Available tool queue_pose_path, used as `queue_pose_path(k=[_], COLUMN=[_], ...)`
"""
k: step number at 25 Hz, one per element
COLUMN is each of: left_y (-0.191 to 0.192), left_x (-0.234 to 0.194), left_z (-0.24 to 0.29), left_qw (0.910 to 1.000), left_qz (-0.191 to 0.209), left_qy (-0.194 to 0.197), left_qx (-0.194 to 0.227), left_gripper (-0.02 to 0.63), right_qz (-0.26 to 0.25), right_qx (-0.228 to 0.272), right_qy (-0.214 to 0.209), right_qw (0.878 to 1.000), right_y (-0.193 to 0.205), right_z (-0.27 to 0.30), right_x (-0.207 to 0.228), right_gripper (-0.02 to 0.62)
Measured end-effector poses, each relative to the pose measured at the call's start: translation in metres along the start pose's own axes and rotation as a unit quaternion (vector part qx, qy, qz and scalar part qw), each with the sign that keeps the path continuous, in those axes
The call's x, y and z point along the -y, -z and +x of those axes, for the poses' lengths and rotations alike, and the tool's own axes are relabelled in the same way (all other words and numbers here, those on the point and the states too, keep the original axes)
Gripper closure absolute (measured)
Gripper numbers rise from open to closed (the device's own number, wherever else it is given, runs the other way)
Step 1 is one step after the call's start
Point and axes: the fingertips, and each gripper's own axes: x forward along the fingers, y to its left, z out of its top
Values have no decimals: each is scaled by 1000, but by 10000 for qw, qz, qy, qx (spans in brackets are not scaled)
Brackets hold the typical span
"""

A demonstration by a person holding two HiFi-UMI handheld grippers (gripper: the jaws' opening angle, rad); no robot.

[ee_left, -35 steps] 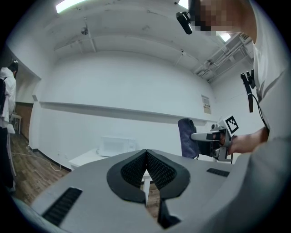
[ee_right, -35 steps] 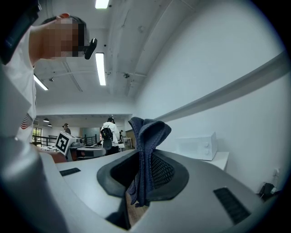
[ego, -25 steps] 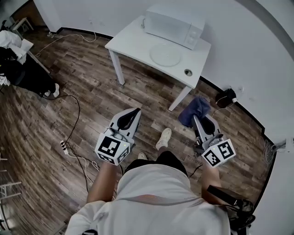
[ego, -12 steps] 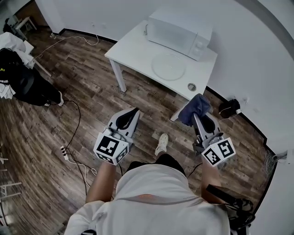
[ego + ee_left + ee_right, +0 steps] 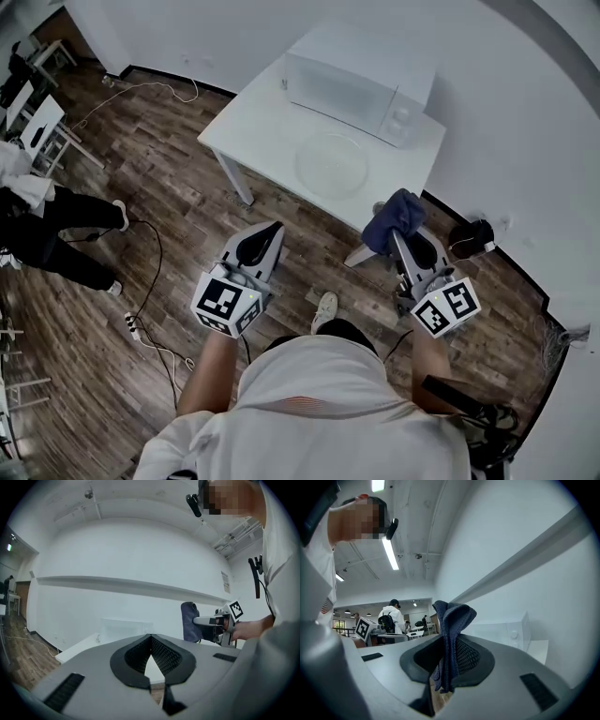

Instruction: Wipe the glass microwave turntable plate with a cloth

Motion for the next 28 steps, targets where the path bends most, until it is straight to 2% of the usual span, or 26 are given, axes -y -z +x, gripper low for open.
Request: queue_pose_path(k=[9, 15, 21, 28], left_y=[-13, -18, -21, -29], left_x=[-9, -24, -33, -90], left_z=[95, 127, 149, 184], left_qw=[9996, 9992, 9992, 9970], left_qz=[161, 238, 234, 115], left_qy=[-92, -125, 224, 758], left_qx=[-222, -306, -224, -118], left_gripper=[595, 595, 595, 595], right_qz=[286, 545, 561, 375], right_qx=[9, 60, 43, 30], right_qy=[-175, -158, 111, 712], right_qw=[9994, 9984, 9984, 9967], right_y=[-6, 1, 5, -9], right_z=[42, 59, 67, 108], right_x=[96, 125, 134, 142], right_gripper=[534, 534, 534, 534])
